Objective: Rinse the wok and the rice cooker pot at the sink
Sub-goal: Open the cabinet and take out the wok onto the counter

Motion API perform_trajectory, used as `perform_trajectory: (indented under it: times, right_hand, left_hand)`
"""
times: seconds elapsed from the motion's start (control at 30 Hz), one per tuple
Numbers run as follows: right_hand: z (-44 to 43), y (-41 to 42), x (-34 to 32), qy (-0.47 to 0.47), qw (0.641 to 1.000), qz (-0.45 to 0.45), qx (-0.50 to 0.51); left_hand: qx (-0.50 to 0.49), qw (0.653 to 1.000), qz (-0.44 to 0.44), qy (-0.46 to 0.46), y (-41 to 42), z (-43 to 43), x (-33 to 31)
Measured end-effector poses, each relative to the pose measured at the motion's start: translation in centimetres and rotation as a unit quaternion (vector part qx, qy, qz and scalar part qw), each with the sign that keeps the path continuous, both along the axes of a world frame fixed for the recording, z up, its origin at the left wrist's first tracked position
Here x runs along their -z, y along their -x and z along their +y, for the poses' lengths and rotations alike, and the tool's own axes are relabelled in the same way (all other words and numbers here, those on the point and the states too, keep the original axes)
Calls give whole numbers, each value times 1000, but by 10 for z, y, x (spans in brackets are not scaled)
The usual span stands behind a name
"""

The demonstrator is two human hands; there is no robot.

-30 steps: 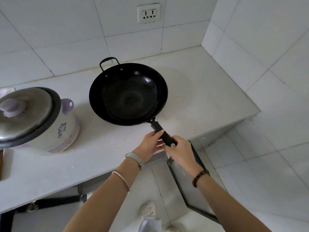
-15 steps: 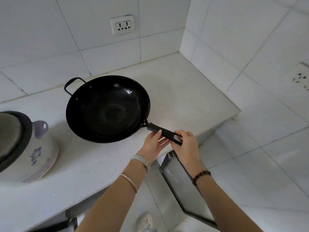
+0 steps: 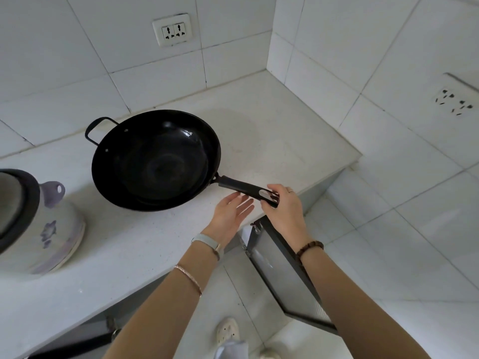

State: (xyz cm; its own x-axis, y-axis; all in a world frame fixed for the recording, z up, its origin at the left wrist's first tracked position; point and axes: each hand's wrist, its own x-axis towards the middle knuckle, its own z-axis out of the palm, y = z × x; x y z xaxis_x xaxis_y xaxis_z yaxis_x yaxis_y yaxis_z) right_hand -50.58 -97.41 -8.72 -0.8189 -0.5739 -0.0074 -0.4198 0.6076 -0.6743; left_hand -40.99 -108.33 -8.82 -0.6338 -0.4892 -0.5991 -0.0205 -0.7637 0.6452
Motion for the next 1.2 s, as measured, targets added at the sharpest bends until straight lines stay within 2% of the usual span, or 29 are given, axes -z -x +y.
perform_trajectory:
  times: [0.13, 0.23, 0.43, 0.57, 0.9, 1.07, 1.2]
  right_hand:
    - [38, 2, -5, 22, 997, -70, 27]
    - [79, 2, -4, 35, 992, -108, 54]
    - [165, 0, 18, -17, 958, -278, 71]
    - [213, -10, 47, -41, 928, -359, 93]
    - [264, -23, 81, -123, 889, -434, 72]
    - [260, -31, 84, -120, 900, -410, 86]
    - [255, -39, 88, -123, 906, -391, 106]
  left_hand:
    - [-22, 1000, -4, 18, -25, 22, -1]
    - [-14, 993, -42, 106, -44, 45, 0]
    - [8, 951, -105, 290, -81, 109, 4]
    - [36, 909, -139, 392, -110, 151, 11]
    - [43, 807, -272, 522, -188, 191, 19]
    - [74, 739, -308, 595, -214, 195, 19]
    - [70, 724, -312, 611, -230, 192, 18]
